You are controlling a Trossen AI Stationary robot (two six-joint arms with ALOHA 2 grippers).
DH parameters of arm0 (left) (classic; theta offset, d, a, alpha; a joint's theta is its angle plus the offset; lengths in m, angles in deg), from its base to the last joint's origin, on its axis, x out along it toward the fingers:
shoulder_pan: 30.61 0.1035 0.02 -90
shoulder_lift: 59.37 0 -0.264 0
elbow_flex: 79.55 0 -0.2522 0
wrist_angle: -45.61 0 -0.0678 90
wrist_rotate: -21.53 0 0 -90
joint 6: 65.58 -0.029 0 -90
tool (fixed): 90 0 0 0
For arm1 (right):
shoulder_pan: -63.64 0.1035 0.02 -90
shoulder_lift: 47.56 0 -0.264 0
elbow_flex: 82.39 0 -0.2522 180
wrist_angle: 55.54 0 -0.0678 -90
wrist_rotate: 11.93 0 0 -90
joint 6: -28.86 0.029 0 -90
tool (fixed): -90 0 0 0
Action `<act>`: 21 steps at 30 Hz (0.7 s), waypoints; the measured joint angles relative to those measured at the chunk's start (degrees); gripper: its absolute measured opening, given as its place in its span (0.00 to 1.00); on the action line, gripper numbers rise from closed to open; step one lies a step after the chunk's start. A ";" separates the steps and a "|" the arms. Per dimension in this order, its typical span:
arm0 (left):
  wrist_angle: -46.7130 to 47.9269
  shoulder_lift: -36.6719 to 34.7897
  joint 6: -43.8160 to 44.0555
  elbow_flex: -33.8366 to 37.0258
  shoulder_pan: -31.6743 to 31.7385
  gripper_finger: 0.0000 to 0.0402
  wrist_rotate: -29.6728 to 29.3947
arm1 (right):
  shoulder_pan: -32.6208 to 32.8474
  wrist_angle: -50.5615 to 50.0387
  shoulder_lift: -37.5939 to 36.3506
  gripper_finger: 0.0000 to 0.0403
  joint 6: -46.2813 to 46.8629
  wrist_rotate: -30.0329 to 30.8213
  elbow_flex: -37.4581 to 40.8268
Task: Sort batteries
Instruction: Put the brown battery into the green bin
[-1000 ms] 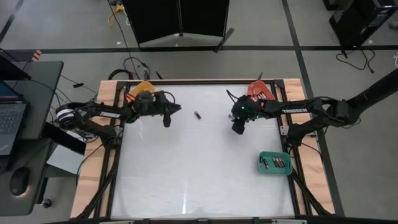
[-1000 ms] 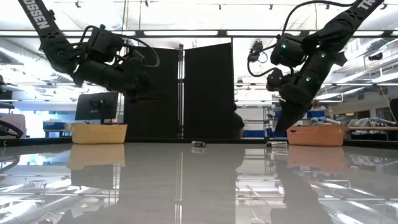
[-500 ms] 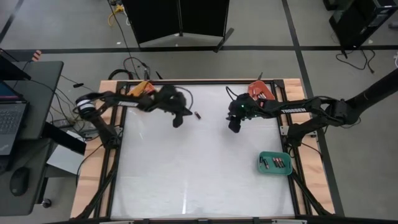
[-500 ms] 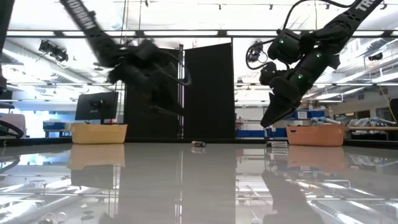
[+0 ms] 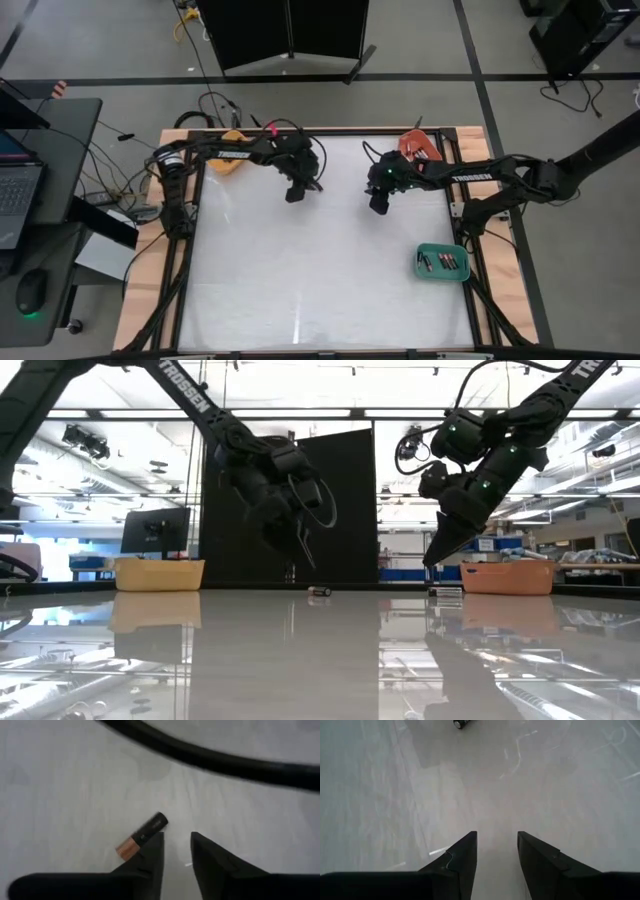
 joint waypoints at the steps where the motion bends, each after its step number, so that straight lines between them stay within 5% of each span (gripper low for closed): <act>1: -0.28 0.48 -0.04 -0.39 -0.02 0.27 -0.69 | 0.00 -0.11 0.00 0.37 -0.15 0.00 0.00; 9: -0.89 0.87 -4.56 -0.69 -0.21 0.44 -5.94 | 0.00 -0.15 0.00 0.37 -1.09 -0.02 -0.02; 21: -3.67 4.85 -7.21 -0.70 -0.17 0.45 -7.03 | 0.00 0.33 0.00 0.37 -1.57 -0.02 -0.02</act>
